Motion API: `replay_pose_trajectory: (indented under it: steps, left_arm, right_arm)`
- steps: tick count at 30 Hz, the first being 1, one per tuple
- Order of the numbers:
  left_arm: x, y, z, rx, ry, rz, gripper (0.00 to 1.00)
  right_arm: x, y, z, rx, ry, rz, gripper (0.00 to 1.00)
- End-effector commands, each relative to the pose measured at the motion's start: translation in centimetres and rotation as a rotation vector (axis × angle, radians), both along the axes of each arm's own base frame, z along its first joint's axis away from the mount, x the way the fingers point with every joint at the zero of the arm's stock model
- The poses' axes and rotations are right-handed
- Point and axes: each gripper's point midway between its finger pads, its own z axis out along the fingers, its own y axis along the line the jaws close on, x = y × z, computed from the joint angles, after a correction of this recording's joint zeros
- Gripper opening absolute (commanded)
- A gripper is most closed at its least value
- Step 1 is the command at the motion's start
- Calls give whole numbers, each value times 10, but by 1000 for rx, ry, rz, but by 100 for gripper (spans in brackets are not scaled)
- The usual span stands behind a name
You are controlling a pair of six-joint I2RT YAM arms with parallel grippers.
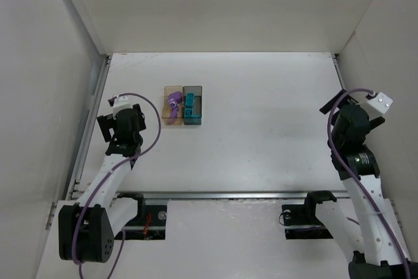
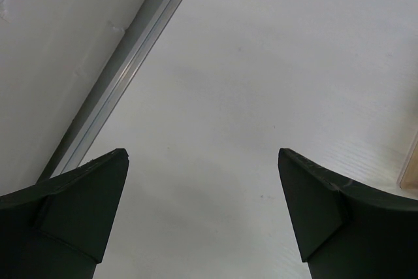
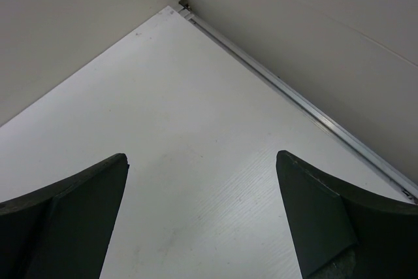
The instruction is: Sort the legos into containers by color
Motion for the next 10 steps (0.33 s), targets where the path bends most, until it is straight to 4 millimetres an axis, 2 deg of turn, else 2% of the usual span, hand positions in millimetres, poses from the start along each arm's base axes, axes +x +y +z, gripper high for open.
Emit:
replay_pose_trajectory:
  steps: [1, 10]
  left_arm:
    - [1, -1, 5, -21, -40, 4, 98]
    - [1, -2, 5, -25, -40, -5, 98]
  right_arm:
    - [-1, 0, 10, 8, -45, -8, 100]
    - [4, 4, 15, 29, -72, 10, 100]
